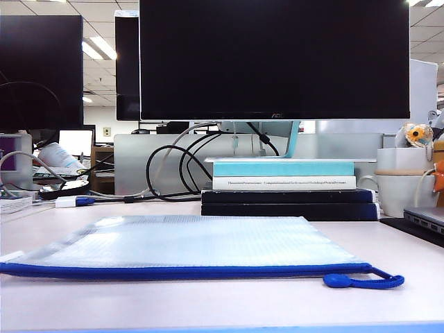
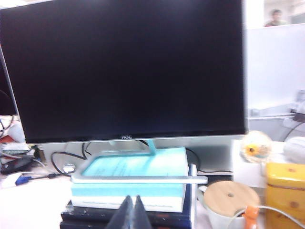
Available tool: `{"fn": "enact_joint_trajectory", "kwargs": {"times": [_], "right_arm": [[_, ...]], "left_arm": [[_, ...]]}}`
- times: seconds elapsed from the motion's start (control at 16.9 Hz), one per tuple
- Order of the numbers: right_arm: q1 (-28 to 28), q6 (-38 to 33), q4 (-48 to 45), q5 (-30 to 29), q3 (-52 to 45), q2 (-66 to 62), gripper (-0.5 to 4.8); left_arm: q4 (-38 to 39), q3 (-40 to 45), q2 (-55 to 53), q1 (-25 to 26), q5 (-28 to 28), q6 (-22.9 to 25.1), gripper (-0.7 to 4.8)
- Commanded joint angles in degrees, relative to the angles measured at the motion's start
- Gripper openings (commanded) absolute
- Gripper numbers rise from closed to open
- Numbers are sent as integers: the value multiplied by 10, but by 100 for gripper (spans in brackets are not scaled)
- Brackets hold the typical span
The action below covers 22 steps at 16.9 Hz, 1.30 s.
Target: Pick up the transparent plastic file bag with a blue zipper and close its zipper.
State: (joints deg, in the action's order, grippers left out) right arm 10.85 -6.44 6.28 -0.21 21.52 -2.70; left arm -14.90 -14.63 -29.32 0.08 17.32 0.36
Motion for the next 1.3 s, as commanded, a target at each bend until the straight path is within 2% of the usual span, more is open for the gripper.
{"fn": "enact_joint_trajectory", "kwargs": {"times": [0.06,0.3,0.47,0.53,0.59,0.71,0.77,0.89,1.0,1.06,1.3], "right_arm": [[2,-6,-66,5,-78,-2,-9],[3,-34,-185,1,-186,-2,-8],[-8,-47,-180,0,-209,0,-6],[-23,-45,-170,0,-209,16,-6],[-35,-45,-165,-16,-207,25,-6],[-52,-45,-156,-51,-205,26,-6],[-60,-45,-150,-59,-205,26,-6],[-80,-38,-132,-59,-205,26,-6],[-92,-27,-110,-55,-205,26,-6],[-96,-23,-92,-43,-205,26,-6],[-100,1,-70,-12,-209,26,-6]], "left_arm": [[-91,69,19,0,-10,-16,48],[-104,112,20,0,-4,-14,48],[-147,141,21,0,-2,-43,48],[-120,141,24,7,8,-43,48],[-120,141,28,23,41,-63,46],[-119,141,47,56,95,-91,-6],[-104,141,61,79,110,-92,-6],[-3,141,114,144,124,-91,-6],[34,140,152,152,138,-78,-6],[46,140,168,149,136,-79,-6],[132,140,204,148,43,-66,-6]]}}
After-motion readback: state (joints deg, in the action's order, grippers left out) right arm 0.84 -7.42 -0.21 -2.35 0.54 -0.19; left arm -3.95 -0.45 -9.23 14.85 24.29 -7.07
